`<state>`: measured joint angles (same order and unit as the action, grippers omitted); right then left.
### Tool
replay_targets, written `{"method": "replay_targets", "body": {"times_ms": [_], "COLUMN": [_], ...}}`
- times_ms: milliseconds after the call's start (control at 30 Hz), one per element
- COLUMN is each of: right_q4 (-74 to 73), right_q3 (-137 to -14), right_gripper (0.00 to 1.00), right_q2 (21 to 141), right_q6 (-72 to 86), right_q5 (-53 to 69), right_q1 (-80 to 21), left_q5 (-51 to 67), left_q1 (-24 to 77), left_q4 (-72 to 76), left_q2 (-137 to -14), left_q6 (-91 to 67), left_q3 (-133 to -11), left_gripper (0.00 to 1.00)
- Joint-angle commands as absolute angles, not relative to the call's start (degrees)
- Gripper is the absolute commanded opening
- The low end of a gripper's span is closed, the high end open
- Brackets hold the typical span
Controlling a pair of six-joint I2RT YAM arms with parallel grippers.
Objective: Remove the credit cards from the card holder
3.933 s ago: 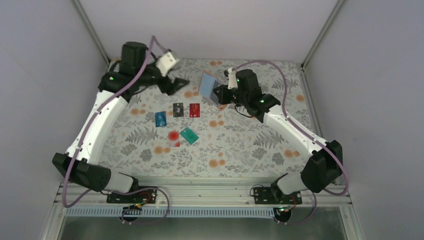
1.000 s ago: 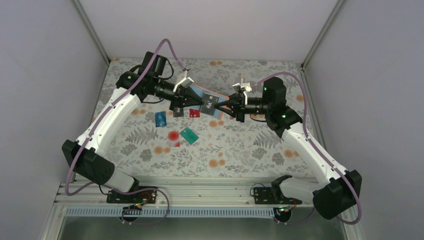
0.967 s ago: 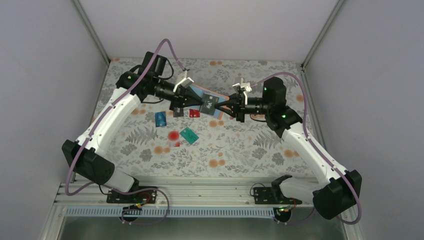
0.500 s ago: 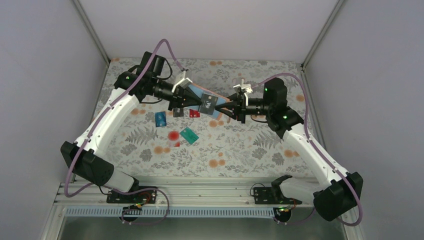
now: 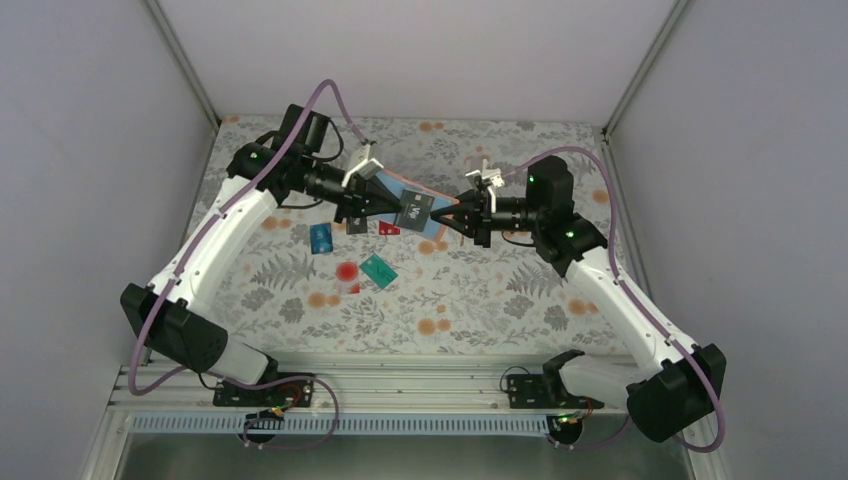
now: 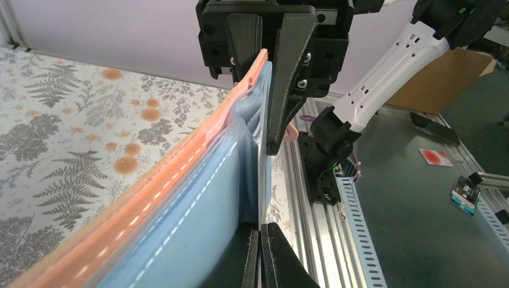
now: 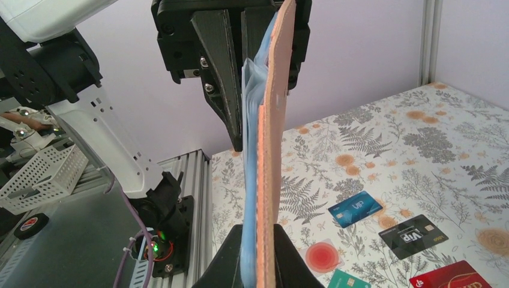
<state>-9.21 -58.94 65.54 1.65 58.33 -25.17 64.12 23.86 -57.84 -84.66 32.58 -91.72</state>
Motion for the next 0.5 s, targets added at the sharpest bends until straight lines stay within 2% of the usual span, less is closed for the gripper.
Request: {"method": "replay_targets", "body": {"times_ms": [0, 300, 467], "right_q4": [-10.35, -10.88, -11.68], "right_q3": [-59.81, -60.54, -60.90], "right_gripper": [0.04, 0.04, 0.04], "right_q2": [64.12, 64.54, 64.87], "right_q6": [0.21, -0.04, -0.68], "right_q5": [58.23, 60.31, 60.75], "right_q1": [-24.37, -24.17, -24.17], "left_q5": [65.48, 66.90, 67.05], "left_q1": [22.84, 22.81, 23.02], "left_q4": [-59.96, -58.96, -59.29], "left_q2": [-82.72, -83.43, -84.44], "left_q6": [35.61, 34.71, 35.39], "left_q3": [-93.59, -92.77, -93.16], "left_gripper": [0.02, 0.02, 0.10]}}
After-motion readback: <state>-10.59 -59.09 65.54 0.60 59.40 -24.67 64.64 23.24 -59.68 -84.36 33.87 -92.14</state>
